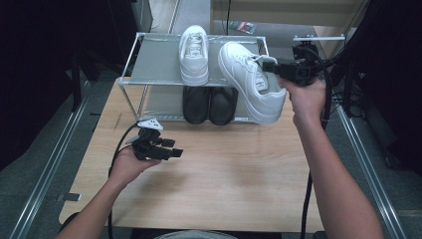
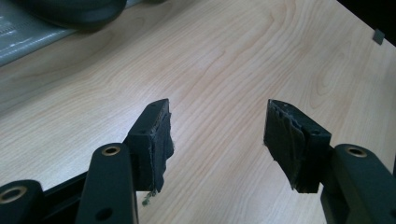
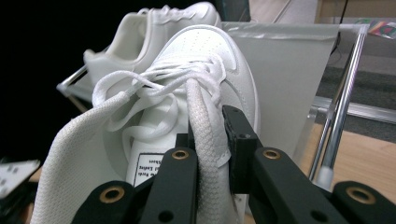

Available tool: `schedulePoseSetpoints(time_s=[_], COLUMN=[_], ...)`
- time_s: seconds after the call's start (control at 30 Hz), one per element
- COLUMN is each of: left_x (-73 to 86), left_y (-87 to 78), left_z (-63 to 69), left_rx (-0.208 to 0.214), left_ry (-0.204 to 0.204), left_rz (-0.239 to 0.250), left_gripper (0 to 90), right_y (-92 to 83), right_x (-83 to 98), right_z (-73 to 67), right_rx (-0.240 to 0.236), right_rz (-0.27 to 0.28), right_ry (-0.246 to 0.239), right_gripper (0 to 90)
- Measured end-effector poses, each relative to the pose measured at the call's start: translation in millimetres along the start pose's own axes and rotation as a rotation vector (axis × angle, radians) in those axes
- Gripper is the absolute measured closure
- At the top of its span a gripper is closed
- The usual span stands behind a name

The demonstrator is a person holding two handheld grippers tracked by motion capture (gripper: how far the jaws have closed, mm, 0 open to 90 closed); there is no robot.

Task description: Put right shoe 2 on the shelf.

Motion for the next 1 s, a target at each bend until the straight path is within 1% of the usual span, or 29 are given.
schedulePoseSetpoints(time_s=[0.1,0.17,0.2,0.23,0.3,0.37,0.47,0.5,0.53,0.6,0.63,0.67,0.7,0.73,0.77,0.8,0.83,0.87,0.9,0.93,0.97,1.0], left_x=[0.5,1.4,1.9,2.6,3.2,3.8,4.7,5.0,5.5,6.1,6.9,6.9,7.4,7.8,7.9,7.9,7.7,7.8,8.0,8.6,10.1,10.1], left_y=[-2.1,-3.2,-3.7,-4.4,-6.0,-7.1,-8.0,-8.1,-8.8,-9.6,-10.1,-10.1,-10.3,-10.2,-9.7,-9.7,-9.7,-9.8,-9.6,-9.3,-8.7,-8.7], left_z=[2.6,3.4,3.6,3.9,4.4,4.7,5.4,6.1,6.4,7.8,8.1,8.1,8.0,8.4,9.6,9.6,10.2,11.6,12.9,13.8,15.4,15.4], left_rx=[0.005,0.002,0.002,0.001,0.000,0.000,-0.001,0.000,0.002,0.005,0.002,0.002,0.003,0.004,0.010,0.010,0.006,0.011,0.012,0.014,0.013,0.013], left_ry=[0.006,0.009,0.011,0.011,0.013,0.010,0.009,0.009,0.013,0.013,0.017,0.017,0.015,0.010,0.014,0.014,0.022,0.026,0.028,0.036,0.044,0.044], left_rz=[0.005,0.006,0.007,0.004,0.009,0.014,0.016,0.017,0.014,0.018,0.022,0.022,0.019,0.019,0.018,0.018,0.017,0.018,0.017,0.014,0.005,0.005], left_gripper=[42.2,42.2,42.2,42.2,42.2,42.2,42.2,42.2,42.2,42.2,42.3,42.3,42.3,42.3,42.3,42.3,42.3,42.3,42.3,42.3,42.3,42.3], right_y=[14.4,24.8,35.6,35.6,46.5,56.8,71.8,81.8,81.8,91.5,100.8,100.8,109.7,109.7,119.3,119.3,127.5,127.5,134.2,134.2,139.9,139.9], right_x=[-11.0,-17.0,-21.8,-21.8,-26.2,-30.9,-38.1,-42.0,-42.0,-45.2,-48.3,-48.3,-51.1,-51.1,-53.2,-53.2,-54.4,-54.4,-55.2,-55.2,-55.3,-55.3], right_z=[2.3,2.6,2.9,2.9,2.8,2.3,0.1,0.2,0.2,0.9,2.3,2.3,2.7,2.7,2.4,2.4,0.9,0.9,-0.4,-0.4,-1.4,-1.4], right_rx=[0.043,0.070,0.089,0.089,0.107,0.124,0.157,0.180,0.180,0.203,0.223,0.223,0.243,0.243,0.262,0.262,0.277,0.277,0.287,0.287,0.301,0.301], right_rz=[0.019,0.019,0.015,0.015,0.013,0.016,0.017,0.017,0.017,0.010,0.003,0.003,0.002,0.002,0.003,0.003,0.000,0.000,0.008,0.008,0.009,0.009], right_ry=[0.002,0.010,0.029,0.029,0.050,0.057,0.062,0.075,0.075,0.102,0.119,0.119,0.126,0.126,0.118,0.118,0.134,0.134,0.142,0.142,0.165,0.165], right_gripper=[84.7,84.6,84.5,84.5,84.4,84.3,84.3,84.3,84.3,84.2,83.9,83.9,83.6,83.6,83.7,83.7,83.6,83.6,83.7,83.7,83.3,83.3])
Point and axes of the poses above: each handheld gripper's, and its own axes: y roughly forward along the jaws, x roughly out of its underside, z roughly to its right, the point moved 8 cm from there along y, roughly forward along the jaws, and after that the axes turned 3 degrees about y, right-handed, at the moved point
